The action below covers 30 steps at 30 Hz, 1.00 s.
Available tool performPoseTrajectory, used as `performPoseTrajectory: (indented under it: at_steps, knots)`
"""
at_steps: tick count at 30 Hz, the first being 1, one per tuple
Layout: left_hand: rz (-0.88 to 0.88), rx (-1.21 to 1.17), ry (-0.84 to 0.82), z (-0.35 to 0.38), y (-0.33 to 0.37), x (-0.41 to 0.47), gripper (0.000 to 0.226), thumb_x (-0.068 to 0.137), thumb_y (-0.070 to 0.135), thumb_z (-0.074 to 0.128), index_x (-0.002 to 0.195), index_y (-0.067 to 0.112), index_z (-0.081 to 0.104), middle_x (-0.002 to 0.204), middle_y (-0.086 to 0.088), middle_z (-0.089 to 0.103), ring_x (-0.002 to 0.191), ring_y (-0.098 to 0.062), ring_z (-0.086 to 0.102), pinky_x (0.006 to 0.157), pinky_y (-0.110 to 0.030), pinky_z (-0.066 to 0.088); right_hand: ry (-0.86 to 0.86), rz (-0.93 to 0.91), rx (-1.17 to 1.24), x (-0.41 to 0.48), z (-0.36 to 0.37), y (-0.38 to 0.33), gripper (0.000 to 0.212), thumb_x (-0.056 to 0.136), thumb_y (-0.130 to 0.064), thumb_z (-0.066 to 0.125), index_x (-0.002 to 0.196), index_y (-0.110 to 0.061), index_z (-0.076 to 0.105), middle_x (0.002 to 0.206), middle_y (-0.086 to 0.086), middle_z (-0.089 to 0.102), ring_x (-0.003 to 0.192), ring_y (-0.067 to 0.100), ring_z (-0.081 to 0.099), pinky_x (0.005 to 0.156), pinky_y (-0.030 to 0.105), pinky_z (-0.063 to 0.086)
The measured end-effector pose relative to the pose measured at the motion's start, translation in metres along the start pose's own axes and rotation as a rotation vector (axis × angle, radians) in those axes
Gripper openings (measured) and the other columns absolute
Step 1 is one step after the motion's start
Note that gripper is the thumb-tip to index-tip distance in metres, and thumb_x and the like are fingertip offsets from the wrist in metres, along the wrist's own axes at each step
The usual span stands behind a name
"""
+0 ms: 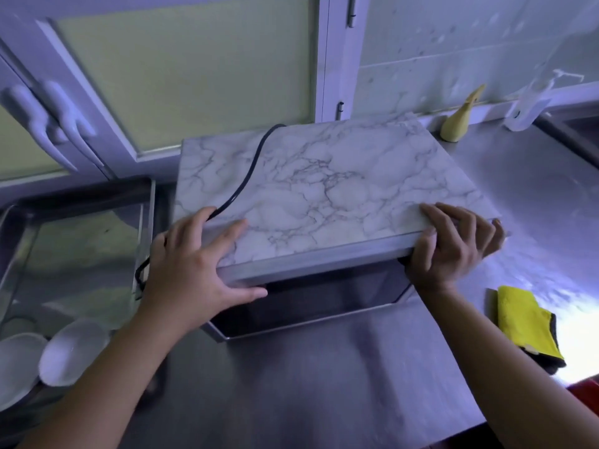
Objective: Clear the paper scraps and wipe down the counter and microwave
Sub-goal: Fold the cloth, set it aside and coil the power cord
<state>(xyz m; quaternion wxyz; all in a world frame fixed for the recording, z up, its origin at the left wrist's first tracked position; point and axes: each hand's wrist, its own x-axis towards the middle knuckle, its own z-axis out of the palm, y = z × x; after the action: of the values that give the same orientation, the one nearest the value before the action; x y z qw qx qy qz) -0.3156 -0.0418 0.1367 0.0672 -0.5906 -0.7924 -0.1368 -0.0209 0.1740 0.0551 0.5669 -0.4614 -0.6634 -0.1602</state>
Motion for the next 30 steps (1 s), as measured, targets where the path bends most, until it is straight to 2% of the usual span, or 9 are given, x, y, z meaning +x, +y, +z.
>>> performPoseTrajectory:
  at_steps: [6,10,14,19,23,25,27,28,30]
  knots:
    - [-0.028,0.008,0.004,0.023,-0.002,0.077,0.102,0.048,0.095,0.048,0.137,0.046,0.047,0.150,-0.005,0.035,0.135,-0.033,0.036,0.106,-0.060,0.035,-0.063,0.079,-0.008,0.041,0.076,0.014,0.033,0.077,-0.020,0.050,0.097,-0.024,0.076,0.101,-0.001,0.068,0.098,0.032,0.054,0.108,0.054,0.029]
    - [-0.083,-0.001,0.012,0.039,-0.002,0.118,0.102,0.044,0.095,0.050,0.135,0.050,0.042,0.151,-0.001,0.032,0.137,-0.028,0.030,0.108,-0.057,0.032,-0.140,0.092,0.011,0.064,0.115,0.022,0.037,0.075,-0.021,0.047,0.097,-0.021,0.077,0.101,0.003,0.068,0.098,0.033,0.053,0.106,0.057,0.029]
    - [-0.109,0.010,0.019,0.049,-0.001,0.143,0.103,0.042,0.097,0.050,0.134,0.052,0.041,0.151,-0.002,0.031,0.137,-0.029,0.031,0.107,-0.058,0.032,-0.193,0.095,0.049,0.080,0.141,0.028,0.040,0.075,-0.021,0.045,0.098,-0.020,0.077,0.101,0.005,0.068,0.100,0.029,0.048,0.103,0.063,0.031]
    - [-0.129,0.001,-0.013,0.051,-0.011,0.157,0.108,0.039,0.100,0.050,0.136,0.054,0.037,0.152,-0.001,0.028,0.139,-0.027,0.028,0.109,-0.056,0.029,-0.310,0.117,0.030,0.082,0.148,0.027,0.041,0.077,-0.025,0.043,0.105,-0.024,0.074,0.105,0.004,0.065,0.104,0.031,0.046,0.109,0.058,0.025]
    - [-0.162,0.012,-0.085,0.045,-0.007,0.158,0.109,0.039,0.101,0.051,0.136,0.058,0.029,0.154,0.002,0.024,0.142,-0.028,0.025,0.110,-0.057,0.028,-0.568,0.134,0.061,0.091,0.135,0.030,0.043,0.083,-0.033,0.036,0.118,-0.029,0.061,0.120,0.002,0.056,0.120,0.029,0.037,0.117,0.057,0.010]
    - [-0.188,0.035,-0.135,0.040,-0.002,0.157,0.109,0.042,0.100,0.051,0.139,0.059,0.023,0.158,0.003,0.018,0.146,-0.026,0.020,0.113,-0.058,0.022,-0.741,0.147,0.063,0.099,0.121,0.029,0.048,0.090,-0.039,0.030,0.131,-0.033,0.053,0.137,0.000,0.049,0.136,0.027,0.030,0.121,0.054,0.000]
    - [-0.219,0.103,-0.208,0.038,0.004,0.151,0.108,0.054,0.095,0.054,0.146,0.059,0.010,0.164,0.006,0.003,0.151,-0.025,0.006,0.116,-0.061,0.011,-0.893,0.144,0.067,0.098,0.102,0.028,0.051,0.097,-0.044,0.030,0.146,-0.037,0.041,0.158,-0.005,0.032,0.150,0.016,0.014,0.123,0.049,-0.007]
    - [-0.236,0.127,-0.245,0.038,0.009,0.147,0.109,0.061,0.091,0.057,0.150,0.056,0.005,0.166,0.006,-0.006,0.152,-0.025,-0.001,0.117,-0.062,0.005,-0.942,0.160,0.091,0.094,0.088,0.030,0.052,0.098,-0.045,0.036,0.149,-0.037,0.037,0.163,-0.007,0.024,0.153,0.012,0.008,0.123,0.048,-0.005]
    - [-0.261,0.129,-0.272,0.039,0.019,0.135,0.108,0.071,0.079,0.062,0.155,0.046,0.003,0.166,0.004,-0.013,0.153,-0.026,-0.007,0.120,-0.059,0.000,-0.978,0.235,0.194,0.073,0.051,0.035,0.054,0.096,-0.041,0.049,0.149,-0.037,0.039,0.165,-0.008,0.022,0.153,0.012,0.012,0.122,0.049,0.006]
